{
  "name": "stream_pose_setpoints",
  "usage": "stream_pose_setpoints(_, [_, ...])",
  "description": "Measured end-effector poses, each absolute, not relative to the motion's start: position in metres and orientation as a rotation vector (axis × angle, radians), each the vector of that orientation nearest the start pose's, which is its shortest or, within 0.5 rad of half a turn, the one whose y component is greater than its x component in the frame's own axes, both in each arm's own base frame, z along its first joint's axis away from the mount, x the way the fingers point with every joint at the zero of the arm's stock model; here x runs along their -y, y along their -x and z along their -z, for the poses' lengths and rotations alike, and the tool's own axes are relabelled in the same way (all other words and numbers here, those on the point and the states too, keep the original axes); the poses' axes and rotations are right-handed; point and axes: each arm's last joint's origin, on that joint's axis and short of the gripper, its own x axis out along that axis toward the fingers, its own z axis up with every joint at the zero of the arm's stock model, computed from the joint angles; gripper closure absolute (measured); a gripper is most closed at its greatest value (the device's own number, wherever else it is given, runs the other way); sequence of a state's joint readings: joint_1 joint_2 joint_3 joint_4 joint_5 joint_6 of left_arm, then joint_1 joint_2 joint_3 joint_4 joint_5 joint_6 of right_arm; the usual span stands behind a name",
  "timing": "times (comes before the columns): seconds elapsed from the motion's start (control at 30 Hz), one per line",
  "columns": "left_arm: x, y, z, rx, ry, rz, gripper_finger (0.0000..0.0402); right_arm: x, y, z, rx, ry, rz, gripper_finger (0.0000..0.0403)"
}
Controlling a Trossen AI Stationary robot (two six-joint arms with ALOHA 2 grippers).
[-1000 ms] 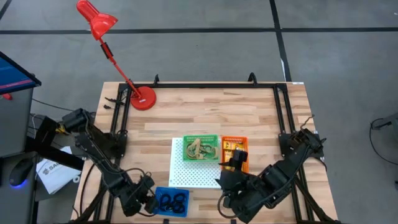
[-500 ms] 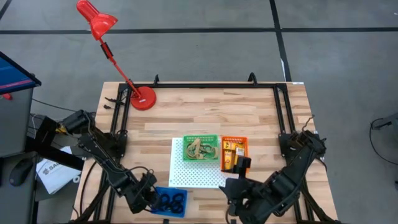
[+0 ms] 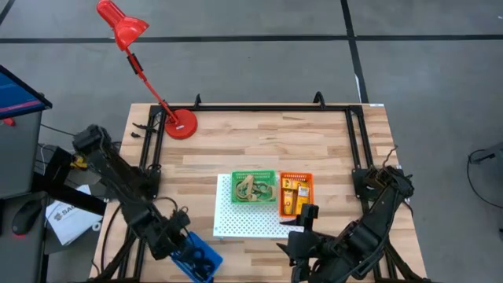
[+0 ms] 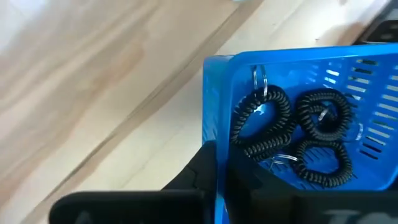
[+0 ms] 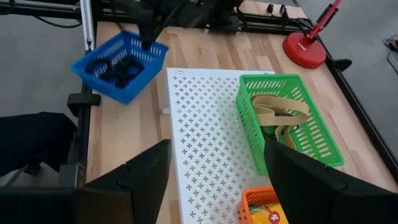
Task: Pick & Place Office Desk Supplies
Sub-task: Put the blue bin on the shelf
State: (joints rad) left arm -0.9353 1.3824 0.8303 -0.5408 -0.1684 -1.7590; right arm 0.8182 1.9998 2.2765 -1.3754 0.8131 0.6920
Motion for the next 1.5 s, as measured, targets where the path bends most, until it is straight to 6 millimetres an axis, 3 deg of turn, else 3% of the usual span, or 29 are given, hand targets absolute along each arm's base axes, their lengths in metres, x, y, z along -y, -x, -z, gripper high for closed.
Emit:
stream_pose_setpoints(0.27, [0.160,-0.133,-0.244,-1.191,0.931,-0.206,0.0400,-0.270,-0.281,-0.390,-0.696,0.125,0.242,0.0149])
stream_pose_setpoints(0.43, [0.142,-0.131,-0.258,-1.166,0.981,-0.170,0.0400,-0.270,-0.281,-0.389,-0.708,0.094,0.238,0.0149])
stream_pose_setpoints(0.67, [0.137,-0.162,-0.274,-1.105,1.058,-0.338,0.0401,-0.269,-0.281,-0.388,-0.719,0.074,0.247,0.0149])
stream_pose_setpoints(1.0, [0.147,-0.212,-0.352,-1.132,1.055,-0.510,0.0401,-0.265,-0.278,-0.386,-0.765,0.112,0.257,0.0149])
stream_pose_setpoints(1.17, [0.152,-0.236,-0.355,-1.132,1.142,-0.630,0.0401,-0.259,-0.275,-0.383,-0.814,0.150,0.285,0.0154])
stream_pose_setpoints(1.33, [0.163,-0.260,-0.337,-1.177,1.242,-0.678,0.0402,-0.258,-0.272,-0.382,-0.854,0.191,0.276,0.0157])
stream_pose_setpoints(1.5, [0.170,-0.269,-0.327,-1.182,1.285,-0.720,0.0401,-0.259,-0.270,-0.382,-0.864,0.242,0.243,0.0158])
